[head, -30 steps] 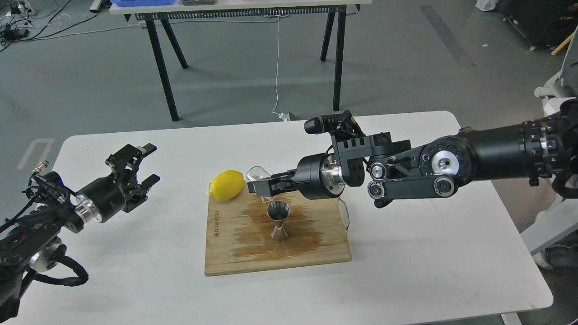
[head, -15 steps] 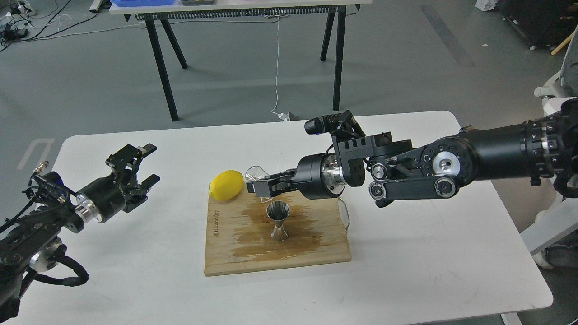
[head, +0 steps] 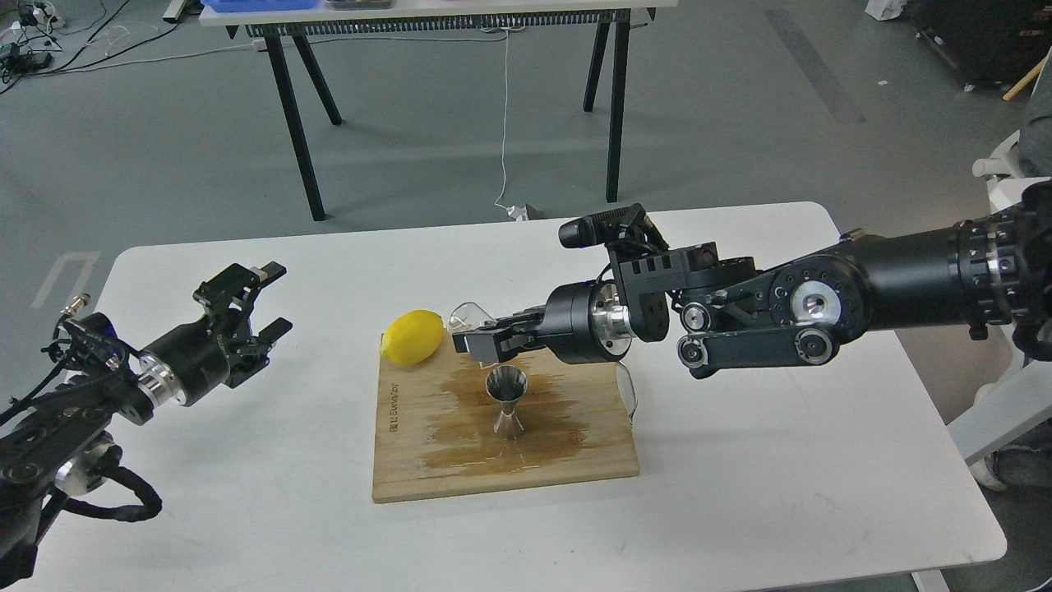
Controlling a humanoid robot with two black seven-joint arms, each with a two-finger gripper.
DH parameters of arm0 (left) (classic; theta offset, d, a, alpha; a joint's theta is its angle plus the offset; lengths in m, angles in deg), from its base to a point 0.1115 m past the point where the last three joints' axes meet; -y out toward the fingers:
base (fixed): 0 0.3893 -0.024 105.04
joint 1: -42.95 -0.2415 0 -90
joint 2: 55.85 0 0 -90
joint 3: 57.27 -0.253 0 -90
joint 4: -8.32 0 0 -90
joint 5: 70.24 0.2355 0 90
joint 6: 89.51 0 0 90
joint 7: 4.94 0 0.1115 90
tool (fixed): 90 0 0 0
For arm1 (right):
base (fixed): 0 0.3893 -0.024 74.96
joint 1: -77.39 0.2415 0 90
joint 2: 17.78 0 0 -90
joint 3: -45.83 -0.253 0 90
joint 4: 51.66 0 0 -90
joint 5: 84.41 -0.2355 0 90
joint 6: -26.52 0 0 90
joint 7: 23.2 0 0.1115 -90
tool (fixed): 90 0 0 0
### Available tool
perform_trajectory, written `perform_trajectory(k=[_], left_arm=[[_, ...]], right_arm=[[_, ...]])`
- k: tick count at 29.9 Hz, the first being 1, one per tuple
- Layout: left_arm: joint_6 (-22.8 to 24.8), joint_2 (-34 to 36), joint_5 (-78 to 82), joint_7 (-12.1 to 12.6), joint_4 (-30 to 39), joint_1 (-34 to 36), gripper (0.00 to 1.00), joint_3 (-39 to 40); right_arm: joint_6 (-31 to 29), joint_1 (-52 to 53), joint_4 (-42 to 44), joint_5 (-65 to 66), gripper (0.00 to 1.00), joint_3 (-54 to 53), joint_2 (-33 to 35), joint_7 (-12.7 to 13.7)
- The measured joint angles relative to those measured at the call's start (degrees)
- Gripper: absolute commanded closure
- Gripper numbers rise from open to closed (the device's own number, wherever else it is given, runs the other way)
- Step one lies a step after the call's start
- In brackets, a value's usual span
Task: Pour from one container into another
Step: 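Tilt the glass with the right gripper to pour into the jigger, then move the glass back away from the cutting board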
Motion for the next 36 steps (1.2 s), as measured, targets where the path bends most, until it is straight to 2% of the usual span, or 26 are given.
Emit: perform_trajectory(k=[28, 36], left_arm=[[0.0, -0.1, 0.0, 0.0, 0.0, 0.0, 0.01, 0.0], [0.0, -0.1, 0.0, 0.0, 0.0, 0.0, 0.01, 0.0]], right_arm=[[1.4, 0.0, 0.1, 1.8, 0.78, 1.8, 0.0, -1.1], [1.7, -1.4, 0.3, -3.1, 0.78, -0.8, 0.9, -1.0]])
